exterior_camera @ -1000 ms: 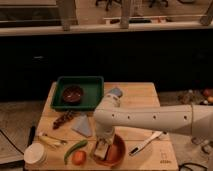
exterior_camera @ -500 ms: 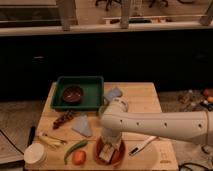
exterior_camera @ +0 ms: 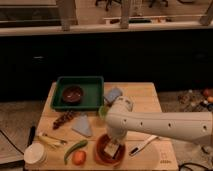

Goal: Wipe red bowl with eraser

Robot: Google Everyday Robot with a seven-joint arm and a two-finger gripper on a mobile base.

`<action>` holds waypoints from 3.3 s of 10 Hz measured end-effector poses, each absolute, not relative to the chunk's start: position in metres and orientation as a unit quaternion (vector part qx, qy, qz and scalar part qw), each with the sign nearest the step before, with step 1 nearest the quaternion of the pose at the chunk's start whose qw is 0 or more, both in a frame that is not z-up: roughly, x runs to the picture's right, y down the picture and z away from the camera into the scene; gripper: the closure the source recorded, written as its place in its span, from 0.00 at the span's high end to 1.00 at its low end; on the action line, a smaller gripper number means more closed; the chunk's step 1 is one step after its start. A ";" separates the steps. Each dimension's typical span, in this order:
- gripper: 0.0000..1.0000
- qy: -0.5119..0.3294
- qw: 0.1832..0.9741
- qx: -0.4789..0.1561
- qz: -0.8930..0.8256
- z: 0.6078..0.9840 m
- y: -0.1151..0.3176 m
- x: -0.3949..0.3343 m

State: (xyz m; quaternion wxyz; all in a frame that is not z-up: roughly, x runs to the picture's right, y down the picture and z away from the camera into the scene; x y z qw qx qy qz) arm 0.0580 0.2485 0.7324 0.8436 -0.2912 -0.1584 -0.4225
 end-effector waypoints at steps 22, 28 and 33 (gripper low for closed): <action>0.00 -0.175 0.824 -0.308 -0.443 0.723 0.255 0.080; 0.00 -0.201 0.785 -0.299 -0.505 0.739 0.233 0.039; 0.00 -0.232 0.757 -0.301 -0.532 0.718 0.259 0.020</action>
